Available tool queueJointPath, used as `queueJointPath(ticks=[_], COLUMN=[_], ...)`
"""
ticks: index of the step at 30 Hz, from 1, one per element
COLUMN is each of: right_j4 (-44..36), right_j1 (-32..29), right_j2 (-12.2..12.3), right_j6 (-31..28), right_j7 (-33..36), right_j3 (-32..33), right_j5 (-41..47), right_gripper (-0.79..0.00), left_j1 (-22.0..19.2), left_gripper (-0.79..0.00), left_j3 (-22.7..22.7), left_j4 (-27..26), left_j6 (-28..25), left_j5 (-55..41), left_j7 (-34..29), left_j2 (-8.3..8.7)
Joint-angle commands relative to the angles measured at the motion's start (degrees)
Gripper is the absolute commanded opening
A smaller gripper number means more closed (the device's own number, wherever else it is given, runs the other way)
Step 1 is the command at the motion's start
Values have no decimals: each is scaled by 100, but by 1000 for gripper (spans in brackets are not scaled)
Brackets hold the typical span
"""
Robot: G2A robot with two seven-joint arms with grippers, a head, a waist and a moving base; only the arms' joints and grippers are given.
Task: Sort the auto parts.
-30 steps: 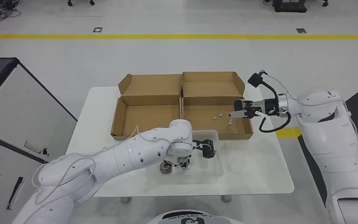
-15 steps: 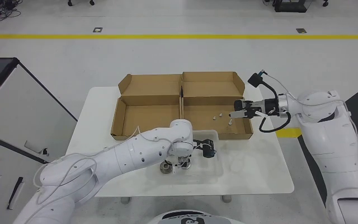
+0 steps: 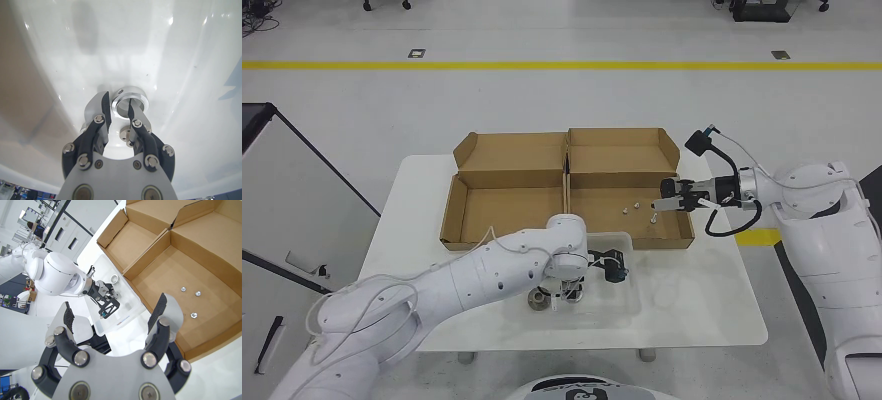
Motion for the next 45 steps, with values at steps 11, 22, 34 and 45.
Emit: queueJointPath(ticks=[11,22,34,45], right_j4=[0,0,0,0], right_j1=[0,0,0,0], right_j2=[0,0,0,0], right_j6=[0,0,0,0], right_j7=[0,0,0,0], right_j3=[0,0,0,0], right_j5=[1,1,1,1], right_gripper=[0,0,0,0], left_j1=[-164,-132,-3,1465], left_gripper=[-785,-785,-785,-785], left_j3=[-127,-913,-1147,-3478], left_j4=[-81,-1145,-1106,-1774], left_j6=[-151,-83,29,-1201], left_j5=[-240,-556,-681,-1629], left_j7=[152,84,477,1643], left_j2=[56,527,615,1591])
